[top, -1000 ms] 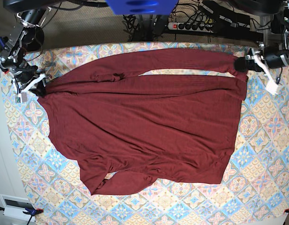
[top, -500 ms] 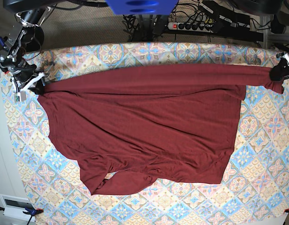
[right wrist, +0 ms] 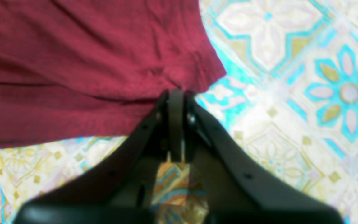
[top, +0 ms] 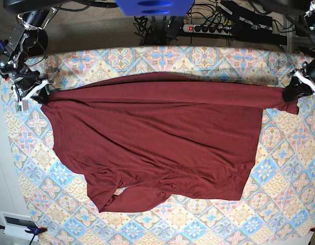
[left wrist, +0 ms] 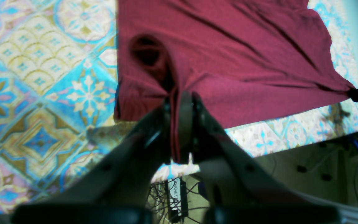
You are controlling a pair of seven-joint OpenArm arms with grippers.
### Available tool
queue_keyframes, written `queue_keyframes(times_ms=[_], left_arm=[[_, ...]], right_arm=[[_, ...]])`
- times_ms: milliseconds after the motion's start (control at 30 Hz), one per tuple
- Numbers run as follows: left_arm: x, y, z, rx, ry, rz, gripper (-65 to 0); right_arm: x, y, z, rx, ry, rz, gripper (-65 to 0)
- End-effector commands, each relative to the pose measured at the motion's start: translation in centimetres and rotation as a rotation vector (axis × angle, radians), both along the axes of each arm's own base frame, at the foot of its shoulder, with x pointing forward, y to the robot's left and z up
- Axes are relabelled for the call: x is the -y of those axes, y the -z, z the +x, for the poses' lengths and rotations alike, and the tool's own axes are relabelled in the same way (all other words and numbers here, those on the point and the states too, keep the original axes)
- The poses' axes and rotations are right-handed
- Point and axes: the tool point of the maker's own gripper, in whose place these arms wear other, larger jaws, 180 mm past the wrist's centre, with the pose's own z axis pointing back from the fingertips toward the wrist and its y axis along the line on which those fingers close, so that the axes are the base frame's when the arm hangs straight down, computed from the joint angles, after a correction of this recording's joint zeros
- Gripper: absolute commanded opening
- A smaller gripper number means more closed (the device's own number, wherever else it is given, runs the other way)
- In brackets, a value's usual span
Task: Layout the t-shirt on the table in an organized manner, then fold the t-shirt properly
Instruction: 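Lift the shirt edge with both grippers and fold it over the body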
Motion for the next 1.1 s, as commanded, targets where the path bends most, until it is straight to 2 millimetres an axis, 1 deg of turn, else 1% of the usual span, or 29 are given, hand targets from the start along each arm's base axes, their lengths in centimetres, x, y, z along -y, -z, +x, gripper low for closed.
queue_keyframes(times_ms=[0,67,167,267,367,467,533,600,767,933,1067], left_arm=[[0.2,-0.7,1.0,0.039,0.005,0.011,-65.0],[0.6,0.2,1.8,0.031,-0.008,0.029,-65.0],[1.0,2.1,2.9,-0.006,-0.019,0.008,-65.0],[0.2,3.9,3.6,-0.052,-0.054,-0.022,-65.0],[-0.8,5.3,3.5,-0.095,-0.089,-0.033,-65.0],[-1.7,6.1,3.5,-0.102,-0.124,-0.042,-65.0],[-2.5,7.3,3.2,-0.134,-0.155,-0.041,-65.0],[-2.6,8.5,2.9,-0.171,-0.167,-0.040,-64.9],[-1.1,11.3,3.4,-0.251,-0.128,-0.083,-64.9],[0.8,11.7,4.9,-0.198,-0.088,-0.080,-64.9],[1.9,12.0,5.5,-0.184,-0.063,-0.081,-64.9]], right_arm=[[0.8,-1.6,0.9,0.050,-0.004,-0.022,-65.0],[0.8,-1.6,0.9,0.050,-0.004,-0.022,-65.0],[0.8,-1.6,0.9,0.048,-0.003,-0.023,-65.0],[0.8,-1.6,0.9,0.048,-0.003,-0.023,-65.0],[0.8,-1.6,0.9,0.050,-0.003,-0.023,-65.0],[0.8,-1.6,0.9,0.050,-0.003,-0.023,-65.0],[0.8,-1.6,0.9,0.048,-0.003,-0.023,-65.0],[0.8,-1.6,0.9,0.048,-0.005,-0.022,-65.0],[0.7,-1.5,0.9,0.047,-0.006,-0.022,-65.0],[0.7,-1.5,0.9,0.047,-0.006,-0.021,-65.0],[0.6,-1.5,0.9,0.047,-0.005,-0.019,-65.0]])
